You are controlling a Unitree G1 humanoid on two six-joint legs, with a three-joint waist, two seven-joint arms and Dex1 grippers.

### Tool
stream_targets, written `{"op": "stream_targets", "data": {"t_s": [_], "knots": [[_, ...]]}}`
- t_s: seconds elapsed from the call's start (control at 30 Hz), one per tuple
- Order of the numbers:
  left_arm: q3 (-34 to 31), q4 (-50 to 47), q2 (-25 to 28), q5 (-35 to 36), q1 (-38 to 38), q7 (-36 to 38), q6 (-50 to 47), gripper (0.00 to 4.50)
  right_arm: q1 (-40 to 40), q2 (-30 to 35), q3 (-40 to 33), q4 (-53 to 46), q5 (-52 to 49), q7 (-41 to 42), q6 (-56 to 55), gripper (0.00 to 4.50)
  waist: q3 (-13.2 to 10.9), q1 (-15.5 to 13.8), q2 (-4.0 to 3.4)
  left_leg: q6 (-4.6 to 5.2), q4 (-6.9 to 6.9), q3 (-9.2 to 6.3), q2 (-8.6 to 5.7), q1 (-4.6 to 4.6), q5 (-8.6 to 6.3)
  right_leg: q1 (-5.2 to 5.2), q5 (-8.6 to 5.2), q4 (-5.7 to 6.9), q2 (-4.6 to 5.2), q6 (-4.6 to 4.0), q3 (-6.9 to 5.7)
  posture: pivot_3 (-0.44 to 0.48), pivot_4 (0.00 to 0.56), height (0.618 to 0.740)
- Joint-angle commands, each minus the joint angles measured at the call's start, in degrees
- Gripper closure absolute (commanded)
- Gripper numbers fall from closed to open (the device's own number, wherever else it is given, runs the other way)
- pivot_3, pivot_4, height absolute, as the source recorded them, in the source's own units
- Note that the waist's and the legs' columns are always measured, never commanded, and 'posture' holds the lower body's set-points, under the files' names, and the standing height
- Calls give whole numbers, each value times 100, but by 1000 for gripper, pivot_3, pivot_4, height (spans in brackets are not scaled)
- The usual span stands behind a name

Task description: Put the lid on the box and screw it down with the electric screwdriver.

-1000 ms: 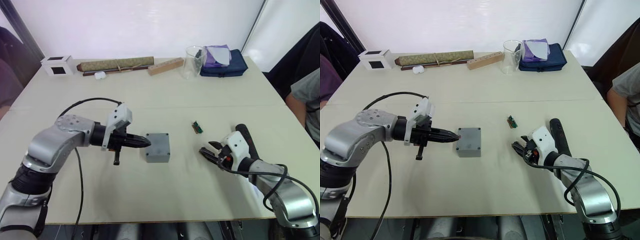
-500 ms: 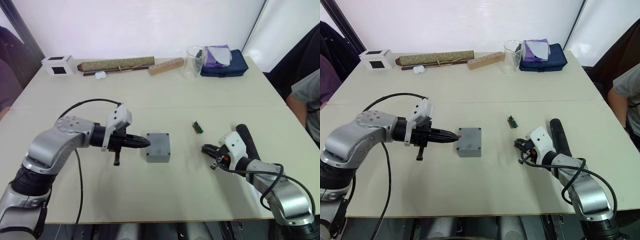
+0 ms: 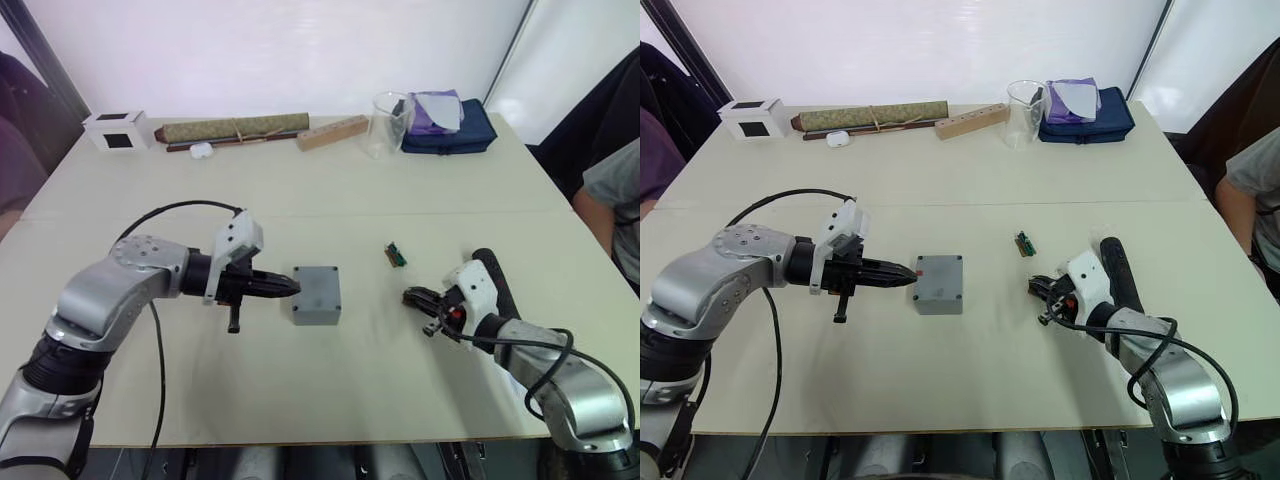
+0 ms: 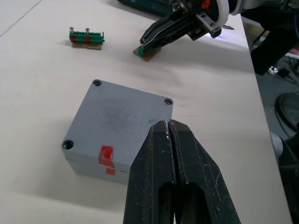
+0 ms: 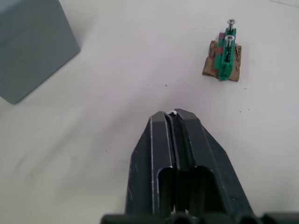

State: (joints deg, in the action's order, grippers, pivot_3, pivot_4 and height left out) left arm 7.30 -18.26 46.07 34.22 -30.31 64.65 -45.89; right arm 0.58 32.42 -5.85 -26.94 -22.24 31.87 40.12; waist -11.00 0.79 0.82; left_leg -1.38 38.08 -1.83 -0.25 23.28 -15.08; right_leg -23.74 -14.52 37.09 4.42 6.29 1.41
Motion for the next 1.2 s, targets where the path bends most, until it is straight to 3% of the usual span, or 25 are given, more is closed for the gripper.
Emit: {"op": "stream_targets", "data": {"t_s": [0.03,0.43,0.73,0.97,1.2], "knots": [[-36,-139,41,-40,-29,-4,89,4500,72,3,-210,-302,-223,-19,77,4460,0,0,0,0,0,0,0,0,0,0,0,0,0,0,0,0,150,740],[-257,76,7,66,-61,-112,62,4500,887,278,-392,-924,-756,-97,715,4460,0,3,0,0,0,-2,0,0,0,-1,0,1,0,0,-1,0,150,740],[-886,435,-313,328,13,-689,-186,4500,2110,44,625,-742,-820,-216,1079,4460,0,-2,0,0,0,-5,0,3,0,-2,0,0,0,0,-4,0,150,740],[-1062,9,-466,474,558,-1076,-274,4500,2390,-274,1530,-125,-433,6,625,4460,0,10,0,0,0,-4,-1,3,0,-4,1,1,5,0,-3,0,150,740],[-973,-123,-456,449,686,-1195,-227,4500,2506,-376,1730,352,-129,149,267,4460,0,6,0,0,0,-3,-2,2,0,-4,1,1,6,0,-4,0,150,740]]}}
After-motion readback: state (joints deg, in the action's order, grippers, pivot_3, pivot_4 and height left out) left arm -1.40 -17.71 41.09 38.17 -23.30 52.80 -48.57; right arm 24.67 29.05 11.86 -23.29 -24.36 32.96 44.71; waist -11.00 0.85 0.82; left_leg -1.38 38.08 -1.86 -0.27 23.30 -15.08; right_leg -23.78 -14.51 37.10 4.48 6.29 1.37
